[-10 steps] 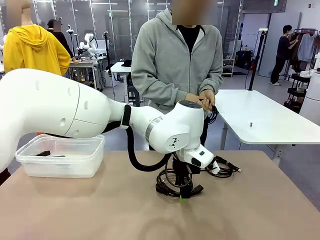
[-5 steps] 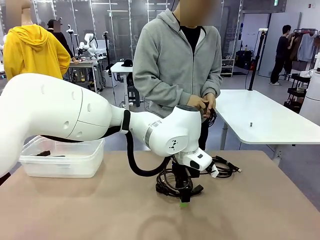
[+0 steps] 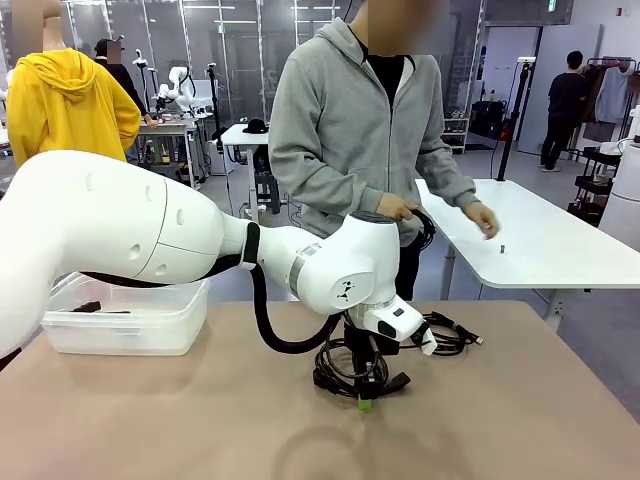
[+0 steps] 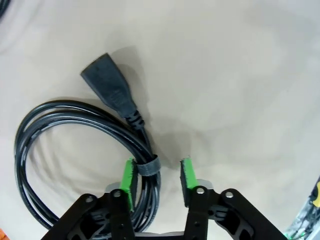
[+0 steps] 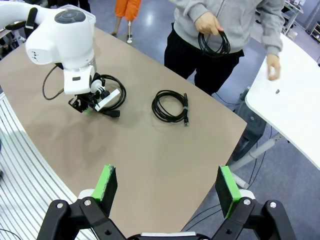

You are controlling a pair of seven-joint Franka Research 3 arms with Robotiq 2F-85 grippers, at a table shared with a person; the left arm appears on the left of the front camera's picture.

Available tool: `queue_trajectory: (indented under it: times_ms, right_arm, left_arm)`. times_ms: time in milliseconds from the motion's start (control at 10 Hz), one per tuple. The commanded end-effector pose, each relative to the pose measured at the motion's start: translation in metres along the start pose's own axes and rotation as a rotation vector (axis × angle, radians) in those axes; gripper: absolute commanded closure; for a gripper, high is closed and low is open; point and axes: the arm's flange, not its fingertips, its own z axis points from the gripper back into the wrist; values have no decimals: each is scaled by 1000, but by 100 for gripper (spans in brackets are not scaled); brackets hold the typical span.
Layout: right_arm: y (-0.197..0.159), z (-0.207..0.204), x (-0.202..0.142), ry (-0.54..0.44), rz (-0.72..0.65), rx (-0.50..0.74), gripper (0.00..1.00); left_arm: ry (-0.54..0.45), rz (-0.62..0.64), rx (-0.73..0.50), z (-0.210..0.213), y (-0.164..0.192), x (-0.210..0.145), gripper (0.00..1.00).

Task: Organize and store the cables.
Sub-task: Place the Power Cable into the Organizing box.

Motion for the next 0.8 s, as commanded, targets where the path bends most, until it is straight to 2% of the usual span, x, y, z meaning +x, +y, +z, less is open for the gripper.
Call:
queue_trajectory:
  times_ms: [0,100,500,700]
  right_arm:
    - [0,0,-1,-1,-2,1,0]
    - [0,0,-1,-1,-2,1,0]
    - [0,0,-1,-1,-2,1,0]
    - [0,0,-1,-1,-2,1,0]
  left_arm:
    - [-52,-19,4,-3,3,4,92]
    - [-56,-27,17,-3,4,5,100]
    - [-73,-23,3,-4,3,4,100]
    - [-108,-41,8,29,0,4,100]
